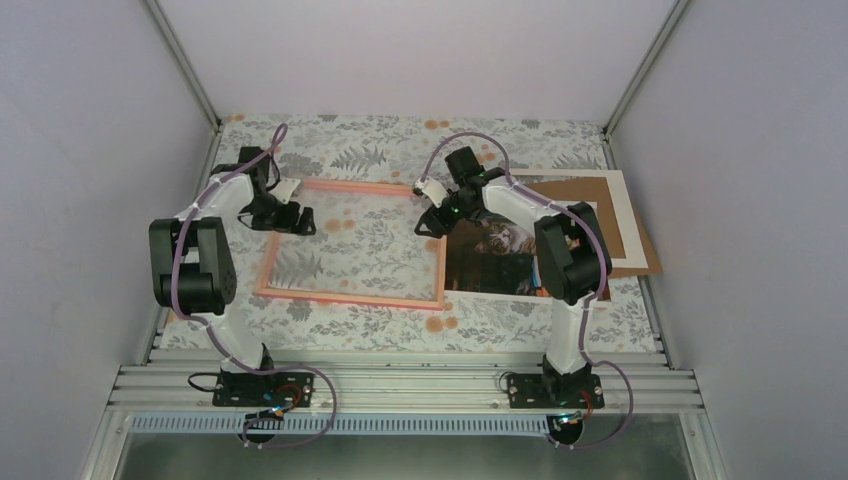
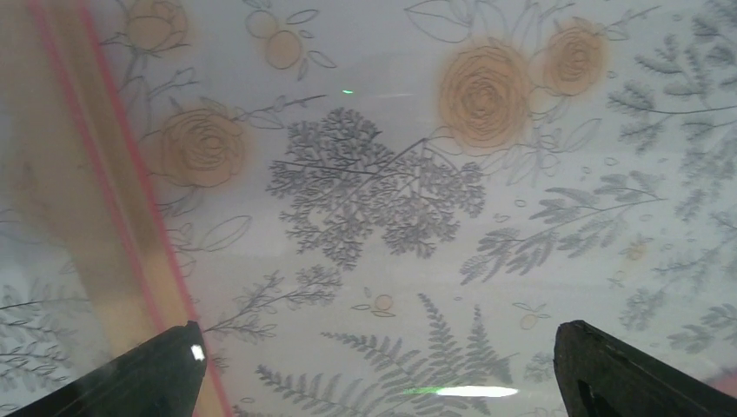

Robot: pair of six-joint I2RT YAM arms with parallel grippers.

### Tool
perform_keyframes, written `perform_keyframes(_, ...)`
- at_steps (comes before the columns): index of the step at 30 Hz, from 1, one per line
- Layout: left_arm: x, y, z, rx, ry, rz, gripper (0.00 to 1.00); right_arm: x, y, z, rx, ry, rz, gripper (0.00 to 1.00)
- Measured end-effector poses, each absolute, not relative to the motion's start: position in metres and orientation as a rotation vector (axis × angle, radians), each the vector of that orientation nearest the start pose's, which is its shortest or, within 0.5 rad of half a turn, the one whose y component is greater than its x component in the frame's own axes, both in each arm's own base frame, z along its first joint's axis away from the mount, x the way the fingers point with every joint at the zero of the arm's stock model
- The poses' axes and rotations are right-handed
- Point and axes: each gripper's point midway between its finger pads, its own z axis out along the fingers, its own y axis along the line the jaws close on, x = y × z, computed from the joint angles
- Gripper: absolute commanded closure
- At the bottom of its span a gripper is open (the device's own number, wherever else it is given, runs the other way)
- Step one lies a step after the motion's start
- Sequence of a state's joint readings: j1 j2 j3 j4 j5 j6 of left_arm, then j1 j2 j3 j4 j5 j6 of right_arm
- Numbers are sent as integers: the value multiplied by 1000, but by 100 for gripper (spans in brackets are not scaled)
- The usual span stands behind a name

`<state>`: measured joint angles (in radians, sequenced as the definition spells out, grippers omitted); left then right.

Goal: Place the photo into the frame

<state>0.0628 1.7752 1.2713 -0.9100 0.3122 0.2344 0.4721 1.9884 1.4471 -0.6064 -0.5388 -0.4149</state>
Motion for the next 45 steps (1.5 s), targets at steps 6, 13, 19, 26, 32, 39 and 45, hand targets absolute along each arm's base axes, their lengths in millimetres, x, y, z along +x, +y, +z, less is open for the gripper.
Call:
perform_keyframes(6,357,-21,74,291,2892,-303,0,366,288,77,-1281,2321,747,42)
perform_keyframes(13,360,-13,86,312,2845,-212,0,361,291,81,-1292,2308,747,42)
perform_keyframes(19,362,-10,95,313,2814,-198,0,358,291,80,-1297,2309,747,42)
perform_keyframes(26,359,7,88,321,2819,-148,0,349,296,78,-1317,2311,750,44)
perform_keyframes(32,326,21,64,434,2877,-83,0,318,306,73,-1394,2308,764,49)
perform_keyframes(39,290,28,49,578,2897,-1,0,281,307,58,-1489,2320,755,59)
perform_keyframes(45,268,36,31,664,2920,69,0,257,300,37,-1572,2334,688,64)
